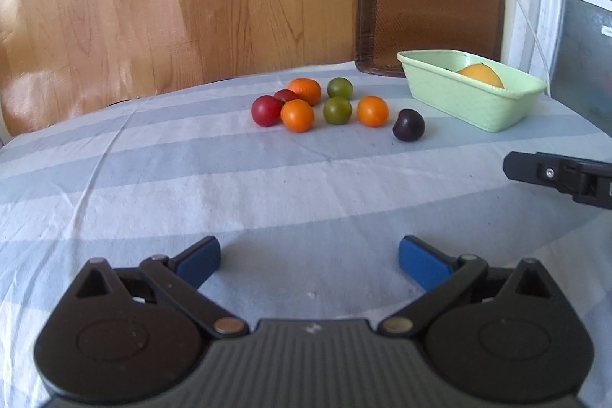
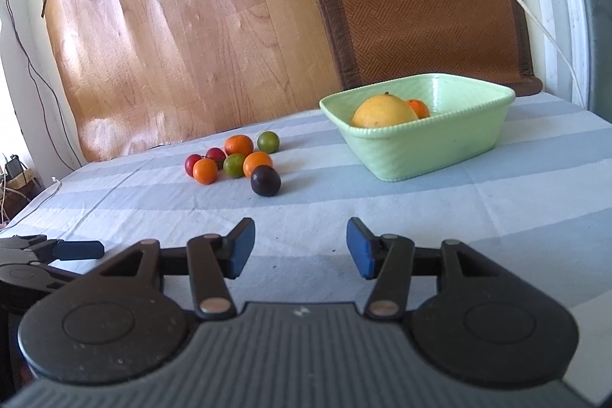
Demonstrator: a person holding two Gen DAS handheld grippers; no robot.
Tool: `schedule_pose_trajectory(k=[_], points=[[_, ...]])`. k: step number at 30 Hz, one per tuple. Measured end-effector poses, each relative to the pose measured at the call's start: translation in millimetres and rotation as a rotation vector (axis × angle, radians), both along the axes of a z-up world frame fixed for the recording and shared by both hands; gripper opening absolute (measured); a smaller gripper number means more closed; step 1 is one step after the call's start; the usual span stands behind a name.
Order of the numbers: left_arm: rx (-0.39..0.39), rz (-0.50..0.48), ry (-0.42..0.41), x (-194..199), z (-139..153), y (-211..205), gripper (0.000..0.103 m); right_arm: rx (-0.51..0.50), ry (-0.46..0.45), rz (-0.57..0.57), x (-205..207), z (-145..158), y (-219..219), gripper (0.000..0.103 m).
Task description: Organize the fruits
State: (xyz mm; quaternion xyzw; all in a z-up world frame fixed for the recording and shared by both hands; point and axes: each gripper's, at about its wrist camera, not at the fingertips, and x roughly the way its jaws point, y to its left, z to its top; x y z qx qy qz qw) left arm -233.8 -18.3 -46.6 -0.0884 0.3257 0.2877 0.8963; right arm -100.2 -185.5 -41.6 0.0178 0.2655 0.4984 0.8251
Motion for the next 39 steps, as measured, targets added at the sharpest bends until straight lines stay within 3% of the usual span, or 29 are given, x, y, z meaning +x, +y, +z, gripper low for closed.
schedule_pose_trajectory(k=[4, 6, 9, 10, 11, 14, 20, 22, 24, 28, 31, 36, 39], points=[[-0.03, -0.065, 0.02, -2, 3, 8, 0.103, -0.015, -0.003, 0.029, 0, 1, 4, 0.06], [-0.075, -0.065, -0.013, -1, 12, 22, 0.103, -0.024, -0.011, 0.07, 2, 3, 10, 0.059], [0.012, -0.026, -0.09, 13, 32, 42, 0.102, -0.05, -0.062, 0.124, 9, 11, 28, 0.059], [0.035, -0.033, -0.098, 21, 37, 49, 0.095, -0.055, -0.065, 0.139, 14, 13, 35, 0.059], [0.036, -0.041, -0.102, 31, 40, 57, 0.083, -0.064, -0.065, 0.152, 19, 14, 43, 0.059], [-0.046, -0.055, -0.089, 58, 38, 81, 0.061, -0.112, -0.097, 0.206, 27, 15, 65, 0.058], [-0.154, -0.008, -0.092, 85, 25, 109, 0.057, -0.179, -0.163, 0.295, 24, 5, 95, 0.057], [-0.156, 0.004, -0.081, 88, 21, 111, 0.057, -0.197, -0.181, 0.297, 24, 3, 102, 0.054], [-0.125, 0.023, -0.076, 89, 17, 111, 0.05, -0.22, -0.171, 0.295, 28, 1, 109, 0.049], [-0.163, 0.006, -0.109, 84, 18, 108, 0.028, -0.222, -0.181, 0.3, 28, 2, 109, 0.028], [-0.129, 0.021, -0.098, 82, 20, 97, 0.028, -0.205, -0.17, 0.299, 25, 3, 103, 0.028], [-0.203, 0.014, -0.142, 74, 24, 87, 0.028, -0.158, -0.144, 0.294, 19, 7, 80, 0.028], [-0.187, -0.028, -0.18, 76, 40, 69, 0.023, -0.094, -0.157, 0.25, 23, 18, 57, 0.028]])
